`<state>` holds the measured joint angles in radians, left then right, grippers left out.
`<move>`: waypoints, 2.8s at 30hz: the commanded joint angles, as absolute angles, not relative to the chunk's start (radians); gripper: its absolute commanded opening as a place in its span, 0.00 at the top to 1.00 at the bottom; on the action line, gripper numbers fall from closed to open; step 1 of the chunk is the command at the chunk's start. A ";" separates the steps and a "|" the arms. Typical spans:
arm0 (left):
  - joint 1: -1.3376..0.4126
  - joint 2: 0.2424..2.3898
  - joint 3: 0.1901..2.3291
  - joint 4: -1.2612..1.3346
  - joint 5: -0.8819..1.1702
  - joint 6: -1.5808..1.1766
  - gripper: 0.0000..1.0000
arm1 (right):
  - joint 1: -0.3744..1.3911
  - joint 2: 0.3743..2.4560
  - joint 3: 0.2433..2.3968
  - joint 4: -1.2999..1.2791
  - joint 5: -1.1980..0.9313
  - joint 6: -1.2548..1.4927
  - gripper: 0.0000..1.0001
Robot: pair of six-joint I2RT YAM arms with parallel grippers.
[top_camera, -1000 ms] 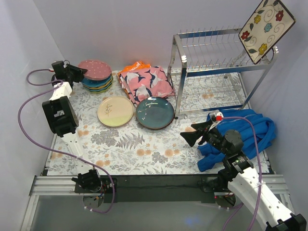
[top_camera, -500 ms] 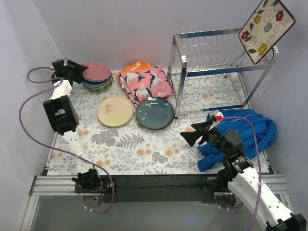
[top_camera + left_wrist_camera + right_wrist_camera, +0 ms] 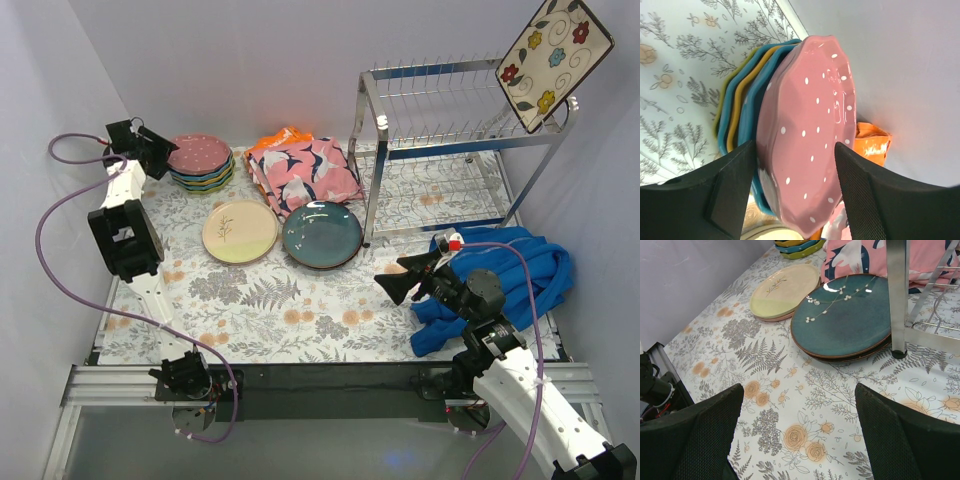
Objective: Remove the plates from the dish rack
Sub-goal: Place the plate at the corner of the board, then unload the plate from the dish rack.
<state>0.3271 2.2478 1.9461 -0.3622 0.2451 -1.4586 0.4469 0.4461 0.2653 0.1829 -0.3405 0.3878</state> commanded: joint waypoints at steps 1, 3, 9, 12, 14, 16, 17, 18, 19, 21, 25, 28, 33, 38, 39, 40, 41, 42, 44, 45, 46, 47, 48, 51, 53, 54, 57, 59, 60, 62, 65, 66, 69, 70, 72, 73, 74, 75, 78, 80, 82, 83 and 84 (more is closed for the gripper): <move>0.333 2.094 2.014 -0.419 0.175 -1.399 0.38 | 0.445 0.420 0.262 0.232 -0.347 0.368 0.04; 0.331 2.079 2.016 -0.437 0.176 -1.388 0.38 | 0.446 0.405 0.261 0.230 -0.341 0.367 0.04; 0.330 2.049 2.006 -0.456 0.159 -1.377 0.38 | 0.446 0.405 0.258 0.227 -0.342 0.368 0.04; 0.330 2.059 2.013 -0.446 0.204 -1.376 0.39 | 0.445 0.410 0.259 0.229 -0.348 0.367 0.04; 0.327 2.068 1.996 -0.419 0.253 -1.378 0.39 | 0.446 0.408 0.256 0.229 -0.353 0.371 0.04; 0.318 2.082 1.991 -0.391 0.259 -1.376 0.39 | 0.445 0.414 0.258 0.229 -0.353 0.370 0.04; 0.316 2.100 1.994 -0.391 0.255 -1.376 0.39 | 0.446 0.416 0.258 0.230 -0.353 0.370 0.04; 0.313 2.111 1.994 -0.393 0.250 -1.377 0.40 | 0.446 0.419 0.259 0.229 -0.353 0.368 0.04; 0.313 2.121 1.991 -0.393 0.245 -1.381 0.39 | 0.446 0.420 0.259 0.230 -0.353 0.370 0.04; 0.314 2.153 1.977 -0.391 0.248 -1.391 0.39 | 0.446 0.420 0.262 0.229 -0.353 0.368 0.04; 0.314 2.200 1.962 -0.380 0.273 -1.402 0.39 | 0.446 0.417 0.262 0.227 -0.351 0.367 0.04; 0.314 2.200 1.959 -0.380 0.271 -1.405 0.39 | 0.445 0.396 0.259 0.227 -0.347 0.367 0.04; 0.313 2.181 1.948 -0.380 0.275 -1.413 0.39 | 0.445 0.410 0.265 0.227 -0.319 0.368 0.04; 0.310 2.137 1.965 -0.428 0.259 -1.410 0.39 | 0.446 0.437 0.268 0.227 -0.310 0.367 0.05; 0.307 2.120 1.965 -0.437 0.258 -1.408 0.39 | 0.446 0.437 0.268 0.227 -0.301 0.368 0.04; 0.302 2.106 1.965 -0.443 0.255 -1.408 0.39 | 0.445 0.436 0.268 0.227 -0.295 0.367 0.04; 0.299 2.067 1.959 -0.449 0.255 -1.407 0.39 | 0.446 0.436 0.268 0.226 -0.287 0.367 0.05; 0.287 2.043 1.950 -0.454 0.253 -1.407 0.39 | 0.445 0.436 0.268 0.225 -0.284 0.365 0.05; 0.244 1.961 1.895 -0.453 0.253 -1.390 0.39 | 0.445 0.436 0.271 0.221 -0.266 0.356 0.04; 0.224 1.932 1.857 -0.446 0.255 -1.390 0.38 | 0.446 0.436 0.278 0.213 -0.255 0.353 0.04; 0.206 1.893 1.814 -0.425 0.268 -1.394 0.37 | 0.446 0.436 0.279 0.203 -0.241 0.351 0.04; 0.169 1.855 1.705 -0.398 0.284 -1.397 0.37 | 0.446 0.433 0.279 0.198 -0.226 0.348 0.04; 0.149 1.782 1.656 -0.352 0.296 -1.407 0.37 | 0.446 0.433 0.279 0.199 -0.222 0.350 0.04; 0.060 1.641 1.472 -0.273 0.264 -1.404 0.36 | 0.446 0.434 0.291 0.192 -0.230 0.354 0.04; -0.038 1.568 1.364 -0.177 0.241 -1.417 0.36 | 0.446 0.437 0.308 0.183 -0.253 0.359 0.04; -0.069 1.537 1.276 -0.148 0.238 -1.451 0.35 | 0.446 0.436 0.311 0.180 -0.255 0.373 0.04; -0.190 1.454 1.212 -0.123 0.190 -1.460 0.34 | 0.446 0.442 0.333 0.167 -0.223 0.409 0.03; -0.251 1.392 1.142 -0.120 0.126 -1.456 0.33 | 0.446 0.452 0.369 0.106 -0.128 0.429 0.03; -0.262 1.364 1.111 -0.109 0.115 -1.457 0.33 | 0.446 0.453 0.377 0.098 -0.112 0.430 0.03; -0.305 1.275 0.981 -0.066 0.101 -1.462 0.33 | 0.446 0.460 0.393 0.084 -0.077 0.399 0.03; -0.369 1.192 0.846 0.050 0.115 -1.468 0.32 | 0.446 0.479 0.440 0.043 -0.003 0.376 0.04; -0.379 1.181 0.827 0.057 0.136 -1.470 0.32 | 0.445 0.482 0.457 0.044 -0.005 0.373 0.04; -0.428 1.117 0.746 0.106 0.159 -1.474 0.32 | 0.446 0.506 0.498 0.041 0.058 0.365 0.04; -0.445 1.103 0.726 0.124 0.167 -1.477 0.32 | 0.445 0.514 0.530 0.038 0.073 0.365 0.05; -0.509 1.085 0.662 0.179 0.184 -1.491 0.32 | 0.446 0.543 0.569 0.038 0.133 0.318 0.05; -0.526 1.088 0.652 0.179 0.192 -1.488 0.32 | 0.446 0.572 0.624 0.017 0.159 0.281 0.06; -0.555 1.089 0.646 0.173 0.201 -1.483 0.32 | 0.445 0.587 0.665 0.002 0.263 0.250 0.07; -0.569 1.086 0.628 0.170 0.210 -1.474 0.32 | 0.446 0.604 0.701 -0.035 0.334 0.211 0.06; -0.646 1.065 0.566 0.193 0.180 -1.448 0.32 | 0.446 0.655 0.799 -0.043 0.504 0.158 0.06; -0.723 1.034 0.536 0.190 0.099 -1.413 0.32 | 0.446 0.704 0.871 -0.041 0.564 0.141 0.06; -0.849 0.987 0.496 0.181 -0.043 -1.347 0.32 | 0.446 0.780 0.999 -0.066 0.631 0.080 0.07; -0.876 0.976 0.482 0.179 -0.078 -1.323 0.32 | 0.446 0.814 1.034 -0.075 0.662 0.033 0.07; -0.912 0.950 0.473 0.172 -0.137 -1.290 0.32 | 0.445 0.828 1.066 -0.083 0.728 0.008 0.07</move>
<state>-0.7837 1.0443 0.5125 0.1600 0.0719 -1.4147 0.4469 0.7425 0.8986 -0.0883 0.5011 0.1520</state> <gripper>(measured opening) 0.676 0.928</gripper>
